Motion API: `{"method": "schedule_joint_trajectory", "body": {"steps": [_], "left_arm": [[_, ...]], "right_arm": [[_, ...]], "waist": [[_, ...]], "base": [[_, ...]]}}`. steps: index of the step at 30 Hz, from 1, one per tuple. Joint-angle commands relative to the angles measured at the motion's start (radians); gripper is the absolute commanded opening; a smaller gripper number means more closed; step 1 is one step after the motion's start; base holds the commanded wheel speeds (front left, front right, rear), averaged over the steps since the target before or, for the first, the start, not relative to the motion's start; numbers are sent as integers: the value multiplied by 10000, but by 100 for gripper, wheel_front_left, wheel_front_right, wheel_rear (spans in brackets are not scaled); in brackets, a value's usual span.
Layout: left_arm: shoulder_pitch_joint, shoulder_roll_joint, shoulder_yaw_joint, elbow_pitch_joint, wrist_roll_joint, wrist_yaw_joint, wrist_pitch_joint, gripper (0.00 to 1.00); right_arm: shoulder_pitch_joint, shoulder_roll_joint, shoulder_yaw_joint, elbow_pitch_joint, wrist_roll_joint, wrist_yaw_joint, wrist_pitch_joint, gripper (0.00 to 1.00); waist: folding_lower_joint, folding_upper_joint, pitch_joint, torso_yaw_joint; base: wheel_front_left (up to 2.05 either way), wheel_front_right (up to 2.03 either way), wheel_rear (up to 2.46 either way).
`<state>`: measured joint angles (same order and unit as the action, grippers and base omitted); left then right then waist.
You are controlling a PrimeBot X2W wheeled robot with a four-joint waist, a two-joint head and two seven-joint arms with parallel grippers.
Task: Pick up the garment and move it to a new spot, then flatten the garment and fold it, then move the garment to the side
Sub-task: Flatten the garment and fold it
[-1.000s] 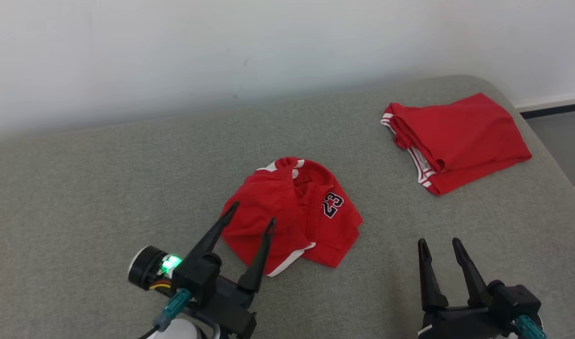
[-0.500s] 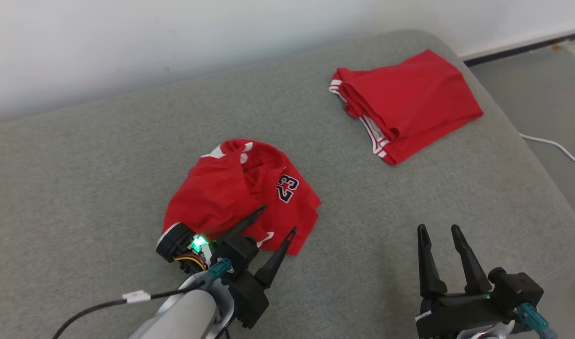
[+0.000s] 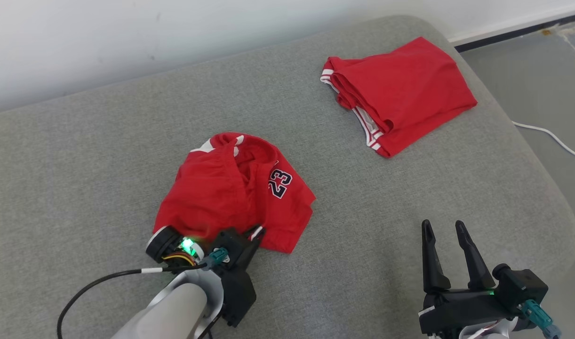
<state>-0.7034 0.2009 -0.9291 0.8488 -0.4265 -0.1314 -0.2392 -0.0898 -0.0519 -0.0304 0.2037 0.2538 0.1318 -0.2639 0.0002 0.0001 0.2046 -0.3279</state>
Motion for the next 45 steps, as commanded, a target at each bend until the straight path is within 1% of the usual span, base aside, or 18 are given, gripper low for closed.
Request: {"method": "schedule_joint_trajectory", "body": {"steps": [1, 5, 8, 13, 17, 19, 22, 23, 25, 31, 36, 39, 41, 45], "left_arm": [[-168, -71, -92, -6, -190, 22, -76, 0], [-472, -266, -191, -367, -460, 21, -183, 0], [-772, -570, -156, -907, -637, 22, -243, 0], [-1326, -1063, 384, -2277, -837, 87, -265, 0], [-1352, -1181, 950, -3438, -720, 313, -259, 0], [-1153, -1098, 1204, -3805, -667, 434, -258, 0], [-735, -725, 1672, -4025, -702, 645, -261, 0], [-735, -725, 1672, -4025, -702, 645, -261, 0], [-423, -438, 2034, -4100, -739, 804, -262, 0], [1038, 533, 3125, -4243, -945, 1100, -263, 0], [2530, 1006, 4094, -4419, -1063, 1272, -263, 0], [3418, 1043, 4743, -4525, -1097, 1311, -263, 0], [3965, 947, 5184, -4547, -1111, 1304, -264, 0], [4858, 569, 6084, -4484, -856, 1159, -264, 0]], "right_arm": [[11, 36, 21, 7, -10, -27, -1, 100], [39, 33, -23, 33, -66, -27, -1, 100], [89, 36, -51, 49, -119, -27, -1, 100], [207, 34, -164, 47, -299, -27, -1, 100], [289, 34, -274, 51, -459, -27, -1, 100], [329, 33, -305, 54, -502, -27, -1, 100], [382, 34, -323, 48, -554, -27, -1, 100], [382, 34, -323, 48, -554, -27, -1, 100], [428, 34, -323, 68, -613, -27, -1, 100], [460, 33, -303, 59, -722, -27, -1, 100], [442, 31, -339, 58, -808, -27, -1, 100], [424, 33, -344, 73, -878, -27, -1, 100], [401, 20, -336, 77, -897, -27, -1, 100], [362, -9, -333, 98, -942, -27, -1, 100]], "waist": [[-2, -1, -86, 121], [-2, -1, -251, 349], [-2, -1, -383, 569], [-2, -1, -662, 1024], [-2, -1, -869, 1468], [-2, -1, -957, 1711], [-2, -1, -1040, 2053], [-2, -1, -1040, 2053], [-2, -1, -1086, 2271], [-2, -1, -1086, 2733], [-2, -1, -995, 2889], [-2, -1, -934, 2911], [-2, -1, -894, 2905], [-2, -1, -820, 2908]], "base": [[0, 0, 0], [0, 0, 0], [0, 0, 0], [0, 0, 0], [0, 0, 0], [0, 0, 0], [0, 0, 0], [0, 0, 0], [0, 0, 0], [0, 0, 0], [0, 0, 0], [0, 0, 0], [0, 0, 0], [0, 0, 0]]}}
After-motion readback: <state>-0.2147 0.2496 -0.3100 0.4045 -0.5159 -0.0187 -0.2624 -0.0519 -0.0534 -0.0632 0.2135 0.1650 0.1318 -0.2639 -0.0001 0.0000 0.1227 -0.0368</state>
